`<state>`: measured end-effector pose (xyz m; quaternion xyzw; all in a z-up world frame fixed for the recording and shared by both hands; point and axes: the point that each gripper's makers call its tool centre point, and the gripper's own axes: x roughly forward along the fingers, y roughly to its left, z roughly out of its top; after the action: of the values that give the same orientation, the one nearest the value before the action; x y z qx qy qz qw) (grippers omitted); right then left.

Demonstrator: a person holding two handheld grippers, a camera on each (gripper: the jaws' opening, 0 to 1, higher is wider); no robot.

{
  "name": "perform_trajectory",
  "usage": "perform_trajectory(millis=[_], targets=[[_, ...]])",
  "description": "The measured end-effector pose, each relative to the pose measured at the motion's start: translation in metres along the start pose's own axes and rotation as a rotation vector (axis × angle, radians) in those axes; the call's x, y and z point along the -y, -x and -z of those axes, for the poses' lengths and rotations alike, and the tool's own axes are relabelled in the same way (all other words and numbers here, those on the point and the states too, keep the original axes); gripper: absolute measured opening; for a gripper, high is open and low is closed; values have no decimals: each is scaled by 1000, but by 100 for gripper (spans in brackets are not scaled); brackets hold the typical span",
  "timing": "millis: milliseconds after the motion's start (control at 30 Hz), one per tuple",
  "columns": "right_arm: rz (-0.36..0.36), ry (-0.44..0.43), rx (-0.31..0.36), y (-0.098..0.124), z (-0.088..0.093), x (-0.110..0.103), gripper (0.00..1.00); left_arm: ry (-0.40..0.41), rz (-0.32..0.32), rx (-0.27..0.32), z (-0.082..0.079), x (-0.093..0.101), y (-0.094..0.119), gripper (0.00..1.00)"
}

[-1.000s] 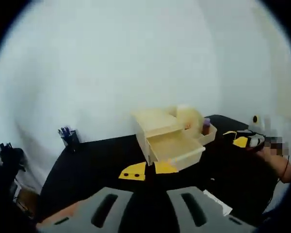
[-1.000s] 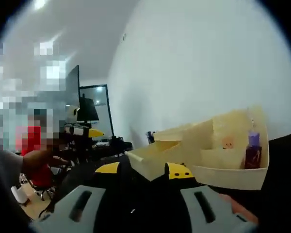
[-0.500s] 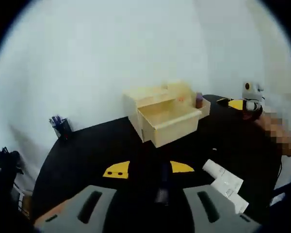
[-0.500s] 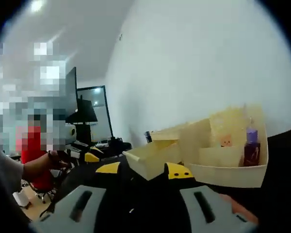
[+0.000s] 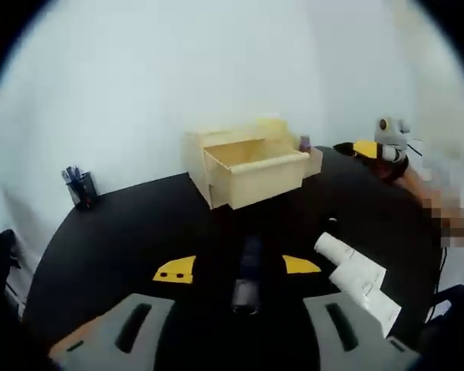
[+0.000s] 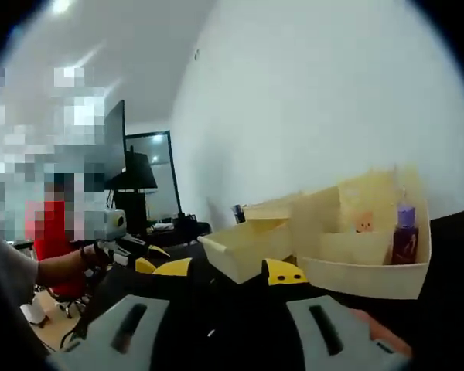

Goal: Open the drawer, pick up the cosmetic bottles from the table one by one, place them into the drawer, release the gripper, close the drawer, and move the gripper away

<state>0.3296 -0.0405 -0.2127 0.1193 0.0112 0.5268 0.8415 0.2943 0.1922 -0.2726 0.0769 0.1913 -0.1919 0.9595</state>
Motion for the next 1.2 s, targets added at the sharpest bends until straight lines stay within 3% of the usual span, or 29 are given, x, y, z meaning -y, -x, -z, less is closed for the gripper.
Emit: perform_trajectory(millis=[133, 533, 900, 1200], targets=[[0, 2, -6, -2, -1, 4, 30, -10, 15, -15, 8, 2, -4, 36], [2, 2, -9, -9, -11, 23, 30, -15, 41, -29, 32, 34, -9, 33], [-2, 6, -13, -9, -9, 18, 30, 2, 46, -27, 49, 54, -15, 32], [-3, 7, -18, -8, -7, 15, 29, 10, 55, -14, 53, 52, -27, 31]])
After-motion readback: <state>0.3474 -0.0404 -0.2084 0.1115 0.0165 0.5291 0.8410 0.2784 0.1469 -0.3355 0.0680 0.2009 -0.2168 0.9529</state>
